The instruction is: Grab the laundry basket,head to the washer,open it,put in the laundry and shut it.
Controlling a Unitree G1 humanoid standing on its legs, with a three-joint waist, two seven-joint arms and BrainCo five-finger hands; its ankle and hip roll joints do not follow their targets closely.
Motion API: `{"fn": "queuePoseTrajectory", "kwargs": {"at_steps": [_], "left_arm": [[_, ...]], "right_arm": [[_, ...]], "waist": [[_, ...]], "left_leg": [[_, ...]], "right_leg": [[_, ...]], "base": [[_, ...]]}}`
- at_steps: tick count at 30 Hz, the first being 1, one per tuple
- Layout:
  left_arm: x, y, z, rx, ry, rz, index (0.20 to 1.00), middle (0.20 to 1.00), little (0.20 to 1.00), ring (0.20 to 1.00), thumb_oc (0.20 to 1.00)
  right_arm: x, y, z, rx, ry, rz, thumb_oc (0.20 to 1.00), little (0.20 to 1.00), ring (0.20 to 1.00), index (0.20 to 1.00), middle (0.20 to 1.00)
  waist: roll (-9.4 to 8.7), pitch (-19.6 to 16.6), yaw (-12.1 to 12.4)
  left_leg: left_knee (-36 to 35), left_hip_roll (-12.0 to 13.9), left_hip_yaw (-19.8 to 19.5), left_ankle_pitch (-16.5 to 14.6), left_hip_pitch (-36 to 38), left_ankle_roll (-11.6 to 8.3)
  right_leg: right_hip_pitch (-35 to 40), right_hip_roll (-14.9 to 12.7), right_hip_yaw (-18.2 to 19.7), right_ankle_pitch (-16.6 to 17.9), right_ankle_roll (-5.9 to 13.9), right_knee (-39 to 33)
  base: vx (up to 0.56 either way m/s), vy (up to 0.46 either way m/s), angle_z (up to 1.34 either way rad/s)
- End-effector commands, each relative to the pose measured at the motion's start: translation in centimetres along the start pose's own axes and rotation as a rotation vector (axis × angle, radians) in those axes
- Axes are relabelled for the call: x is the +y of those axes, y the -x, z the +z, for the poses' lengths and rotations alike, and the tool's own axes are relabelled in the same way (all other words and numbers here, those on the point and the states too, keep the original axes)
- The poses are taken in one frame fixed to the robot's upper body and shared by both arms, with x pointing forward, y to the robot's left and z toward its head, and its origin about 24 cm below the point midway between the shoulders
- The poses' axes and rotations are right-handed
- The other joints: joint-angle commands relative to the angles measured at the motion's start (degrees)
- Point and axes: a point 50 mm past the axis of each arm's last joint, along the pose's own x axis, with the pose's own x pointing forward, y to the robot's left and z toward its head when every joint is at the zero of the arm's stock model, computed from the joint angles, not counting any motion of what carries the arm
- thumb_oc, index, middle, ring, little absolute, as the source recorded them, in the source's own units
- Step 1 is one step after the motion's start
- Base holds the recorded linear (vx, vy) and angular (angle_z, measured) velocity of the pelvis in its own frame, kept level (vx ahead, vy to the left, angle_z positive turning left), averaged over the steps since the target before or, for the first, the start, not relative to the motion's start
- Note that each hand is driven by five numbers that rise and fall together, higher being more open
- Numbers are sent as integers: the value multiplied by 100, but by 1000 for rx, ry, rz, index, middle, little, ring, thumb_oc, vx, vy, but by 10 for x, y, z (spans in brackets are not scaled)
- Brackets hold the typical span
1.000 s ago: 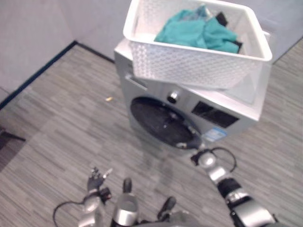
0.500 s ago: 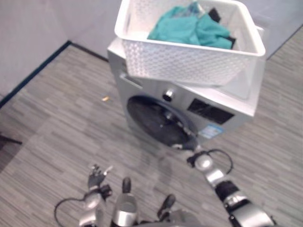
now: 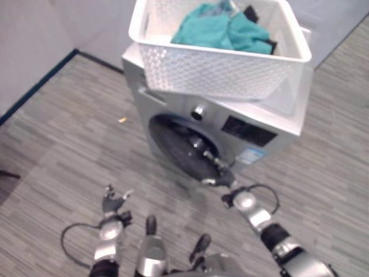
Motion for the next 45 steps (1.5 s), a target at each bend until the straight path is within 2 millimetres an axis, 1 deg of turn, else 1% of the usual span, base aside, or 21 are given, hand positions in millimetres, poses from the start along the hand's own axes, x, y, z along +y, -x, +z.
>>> {"fn": "queuePoseTrajectory", "kwargs": {"at_steps": [1, 3, 10, 19, 20, 25, 27, 28, 29, 30, 32, 34, 36, 37, 38, 39, 40, 41, 42, 44, 45], "left_arm": [[-18, -1, 25, -131, -54, -80, 1000, 1000, 1000, 1000, 1000], [-23, 1, 23, -124, -51, -105, 1000, 1000, 1000, 1000, 1000], [-33, 5, 13, -85, -77, -158, 1000, 1000, 1000, 1000, 1000], [-26, 12, -5, -29, -97, -153, 1000, 1000, 1000, 1000, 1000], [-26, 14, -7, -20, -100, -158, 1000, 1000, 1000, 1000, 1000], [-21, 11, -5, -40, -154, -149, 1000, 1000, 1000, 1000, 1000], [-7, 1, 25, -188, -309, -103, 1000, 1000, 1000, 1000, 1000], [-7, 1, 25, -190, -312, -102, 1000, 1000, 1000, 1000, 1000], [3, -6, 55, -333, -470, -57, 1000, 1000, 1000, 1000, 1000], [3, -6, 56, -335, -473, -56, 1000, 1000, 1000, 1000, 1000], [-8, -4, 98, -530, -512, -76, 1000, 1000, 1000, 1000, 1000], [-27, 0, 107, -560, -466, -193, 1000, 1000, 1000, 1000, 1000], [-34, -5, 106, -529, -447, -251, 1000, 1000, 1000, 1000, 1000], [-32, -26, 103, -445, -541, -292, 1000, 1000, 1000, 1000, 1000], [-25, -51, 121, -416, -872, -330, 1000, 1000, 1000, 1000, 1000], [-29, -52, 122, -422, -874, -336, 1000, 1000, 1000, 1000, 1000], [-20, -68, 156, -440, -1165, -327, 1000, 1000, 1000, 1000, 1000], [-22, -68, 158, -445, -1167, -330, 1000, 1000, 1000, 1000, 1000], [-22, -73, 170, -443, -1266, -332, 1000, 1000, 1000, 1000, 1000], [-20, -78, 213, -473, -1517, -299, 1000, 1000, 1000, 1000, 1000], [-23, -77, 228, -500, -1581, -286, 1000, 1000, 1000, 1000, 1000]], "right_arm": [[140, 9, 65, -147, -116, 571, 1000, 1000, 1000, 1000, 1000], [157, 17, 69, -141, -162, 650, 1000, 1000, 1000, 1000, 1000], [189, 33, 82, -123, -349, 792, 1000, 1000, 1000, 1000, 1000], [199, 40, 89, -78, -662, 804, 1000, 1000, 1000, 1000, 1000], [199, 40, 89, -68, -712, 798, 1000, 1000, 1000, 1000, 1000], [186, 34, 82, -59, -764, 723, 1000, 1000, 1000, 1000, 1000], [175, 28, 80, -71, -744, 680, 1000, 1000, 1000, 1000, 1000], [175, 28, 81, -73, -746, 679, 1000, 1000, 1000, 1000, 1000], [167, 24, 83, -93, -743, 649, 1000, 1000, 1000, 1000, 1000], [167, 23, 84, -94, -745, 648, 1000, 1000, 1000, 1000, 1000], [153, 20, 83, -120, -744, 604, 1000, 1000, 1000, 1000, 1000], [143, 23, 73, -119, -802, 578, 1000, 1000, 1000, 1000, 1000], [135, 28, 63, -113, -847, 560, 1000, 1000, 1000, 1000, 1000], [112, 36, 50, -142, -889, 537, 1000, 1000, 1000, 1000, 1000], [71, 45, 30, -179, -893, 447, 1000, 1000, 1000, 1000, 1000], [69, 45, 31, -183, -896, 440, 1000, 1000, 1000, 1000, 1000], [31, 53, 11, -188, -834, 330, 1000, 1000, 1000, 1000, 1000], [29, 53, 12, -191, -836, 326, 1000, 1000, 1000, 1000, 1000], [16, 55, 6, -187, -784, 289, 1000, 1000, 1000, 1000, 1000], [-21, 60, 7, -224, -643, 228, 1000, 1000, 1000, 1000, 1000], [-31, 62, 10, -242, -609, 205, 1000, 1000, 1000, 1000, 1000]], "waist": [[-16, 160, 529], [-16, 123, 600], [21, -23, 821], [111, -250, 1029], [107, -291, 1044], [167, -305, 1020], [159, -254, 994], [148, -243, 1005], [125, -154, 1001], [114, -145, 1014], [38, -17, 954], [6, 11, 845], [0, -8, 743], [-67, 26, 490], [-117, 155, 163], [-111, 171, 198], [-132, 295, -94], [-130, 307, -69], [-148, 372, -171], [-264, 594, -466], [-286, 657, -535]], "left_leg": [[-177, -72, -72, 300, -271, -6], [-177, -75, -80, 299, -249, -9], [-177, -103, -82, 268, -187, -14], [-177, -152, -135, 223, -143, -19], [-177, -153, -165, 112, -91, -73], [-177, -174, -188, 111, -87, -83], [-177, -198, -222, 104, -84, -81], [-177, -200, -222, 104, -80, -81], [-177, -219, -193, 191, -110, -36], [-177, -223, -191, 190, -106, -37], [-177, -227, -177, 177, -105, -36], [-177, -220, -129, 176, -116, -34], [-177, -204, -86, 177, -132, -38], [-177, -178, -40, 189, -171, -44], [-177, -161, -65, 230, -280, -49], [-177, -163, -74, 233, -286, -49], [-177, -145, -117, 260, -429, -56], [-177, -145, -125, 263, -435, -56], [-177, -135, -139, 273, -478, -57], [-177, -83, -105, 269, -566, -66], [-177, -65, -83, 260, -581, -56]], "right_leg": [[565, -392, -103, -261, 224, 89], [596, -380, -96, -264, 216, 70], [654, -371, -129, -278, 203, 53], [694, -374, -175, -332, 178, 80], [755, -363, -123, -425, 199, 75], [772, -357, -136, -450, 193, 81], [780, -343, -125, -453, 188, 65], [784, -346, -125, -454, 188, 63], [746, -347, -172, -373, 173, 55], [750, -350, -171, -374, 173, 53], [728, -351, -143, -362, 187, 42], [694, -361, -109, -340, 182, 45], [664, -363, -87, -330, 175, 58], [624, -360, -46, -344, 152, 95], [543, -347, -47, -385, 130, 166], [539, -349, -56, -392, 130, 175], [444, -325, -79, -410, 143, 225], [441, -326, -87, -414, 143, 230], [392, -314, -89, -413, 150, 259], [256, -317, -40, -362, 182, 299], [206, -331, -13, -335, 194, 315]], "base": [[16, -11, -8], [28, -19, -10], [27, -11, -5], [40, 3, 12], [109, -17, 31], [29, 1, 18], [0, 0, 0], [-40, 0, 0], [-52, 7, 1], [-48, -3, 4], [-9, -12, 2], [-18, -4, 1], [-38, 15, -7], [-115, 17, -1], [-99, 9, 0], [-153, -4, 2], [-88, -6, -9], [-127, -15, -23], [-82, -22, -24], [-145, -23, -6], [-97, -3, 6]]}}
